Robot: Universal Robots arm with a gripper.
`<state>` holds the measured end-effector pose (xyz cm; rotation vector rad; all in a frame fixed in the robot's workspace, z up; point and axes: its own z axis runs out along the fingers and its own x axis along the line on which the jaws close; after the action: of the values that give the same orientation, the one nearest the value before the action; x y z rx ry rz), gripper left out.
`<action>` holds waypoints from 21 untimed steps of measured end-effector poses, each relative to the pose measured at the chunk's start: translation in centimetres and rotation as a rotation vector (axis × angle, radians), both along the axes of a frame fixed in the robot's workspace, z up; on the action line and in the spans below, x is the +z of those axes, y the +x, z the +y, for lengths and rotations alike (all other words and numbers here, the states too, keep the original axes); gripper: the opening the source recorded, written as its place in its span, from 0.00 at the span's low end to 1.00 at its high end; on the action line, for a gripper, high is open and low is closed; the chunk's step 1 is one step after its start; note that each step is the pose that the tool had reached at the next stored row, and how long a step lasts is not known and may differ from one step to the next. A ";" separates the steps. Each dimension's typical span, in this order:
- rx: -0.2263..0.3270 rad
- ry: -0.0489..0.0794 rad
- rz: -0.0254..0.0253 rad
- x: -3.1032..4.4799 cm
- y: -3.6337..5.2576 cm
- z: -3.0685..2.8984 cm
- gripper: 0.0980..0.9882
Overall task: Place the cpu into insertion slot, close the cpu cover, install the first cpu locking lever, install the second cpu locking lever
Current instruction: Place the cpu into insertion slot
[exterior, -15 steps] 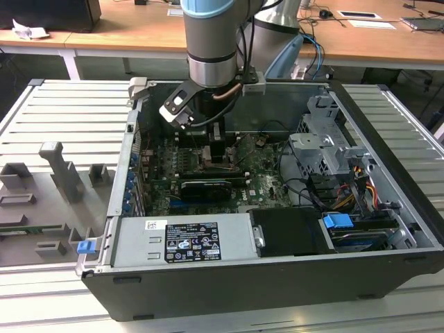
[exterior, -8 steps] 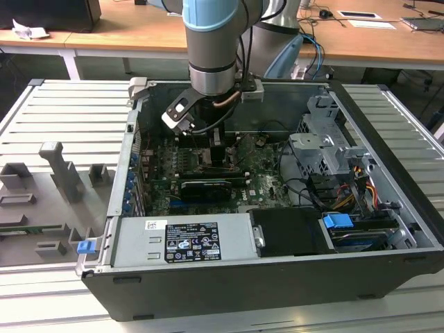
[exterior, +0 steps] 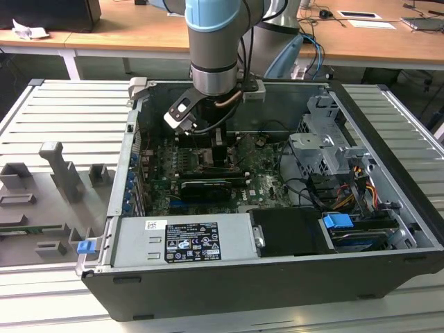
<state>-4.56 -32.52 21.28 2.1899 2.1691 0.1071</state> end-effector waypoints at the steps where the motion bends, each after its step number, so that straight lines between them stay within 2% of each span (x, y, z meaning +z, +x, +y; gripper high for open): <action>1: 0.000 0.000 0.0001 -0.01 0.00 0.00 0.49; 12: 0.000 0.000 0.0001 -0.60 -0.03 0.01 0.49; 16: 0.002 0.000 0.0000 -0.65 0.02 0.35 0.49; 21: -0.001 0.000 0.0000 -0.86 0.03 0.37 0.49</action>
<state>-4.53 -32.15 20.41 2.1907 2.1679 0.1065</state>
